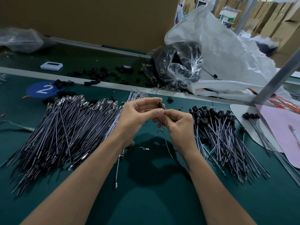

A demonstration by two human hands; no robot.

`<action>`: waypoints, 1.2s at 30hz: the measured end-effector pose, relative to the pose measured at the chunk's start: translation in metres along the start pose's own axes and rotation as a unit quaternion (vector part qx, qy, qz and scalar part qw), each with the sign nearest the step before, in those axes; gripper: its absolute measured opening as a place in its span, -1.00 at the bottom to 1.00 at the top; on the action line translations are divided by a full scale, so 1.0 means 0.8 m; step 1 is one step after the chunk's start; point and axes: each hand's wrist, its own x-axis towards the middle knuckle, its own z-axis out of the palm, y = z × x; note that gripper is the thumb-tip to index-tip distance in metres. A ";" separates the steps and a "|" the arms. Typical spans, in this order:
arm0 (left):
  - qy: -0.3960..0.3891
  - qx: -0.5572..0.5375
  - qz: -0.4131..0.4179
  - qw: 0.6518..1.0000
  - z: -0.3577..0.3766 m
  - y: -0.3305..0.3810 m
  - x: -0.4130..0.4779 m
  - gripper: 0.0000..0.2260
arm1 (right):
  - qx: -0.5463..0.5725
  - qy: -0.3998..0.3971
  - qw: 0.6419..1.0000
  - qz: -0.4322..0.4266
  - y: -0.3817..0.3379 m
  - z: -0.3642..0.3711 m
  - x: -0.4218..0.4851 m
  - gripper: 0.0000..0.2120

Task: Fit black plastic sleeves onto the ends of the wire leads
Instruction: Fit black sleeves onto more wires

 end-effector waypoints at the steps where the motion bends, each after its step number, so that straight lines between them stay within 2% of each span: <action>1: -0.006 0.015 -0.007 1.000 0.000 -0.001 0.000 -0.69 | 0.005 0.002 1.000 0.001 -0.001 0.000 0.000 -0.92; 4: -0.005 0.031 -0.008 0.999 0.002 -0.004 -0.001 -0.80 | 0.022 -0.002 1.000 0.001 -0.002 0.001 0.000 -0.92; 10: 0.006 -0.030 0.030 0.999 0.006 0.003 -0.002 -0.77 | 0.048 -0.010 0.999 -0.006 -0.003 0.003 -0.002 -0.92; 16: -0.030 -0.014 0.025 0.999 0.004 0.001 -0.002 -0.72 | 0.039 -0.009 0.999 -0.025 0.000 0.003 -0.001 -0.89; 21: -0.016 -0.029 0.046 0.998 0.004 0.000 -0.003 -0.82 | 0.053 -0.017 0.998 -0.027 -0.002 0.004 -0.002 -0.93; 26: -0.028 -0.031 0.083 0.996 0.006 0.003 -0.004 -0.82 | 0.073 -0.015 0.996 -0.044 -0.005 0.006 -0.003 -0.91; 36: -0.036 -0.028 0.104 0.993 0.008 0.007 -0.006 -0.80 | 0.071 -0.015 0.995 -0.061 -0.005 0.004 -0.002 -0.92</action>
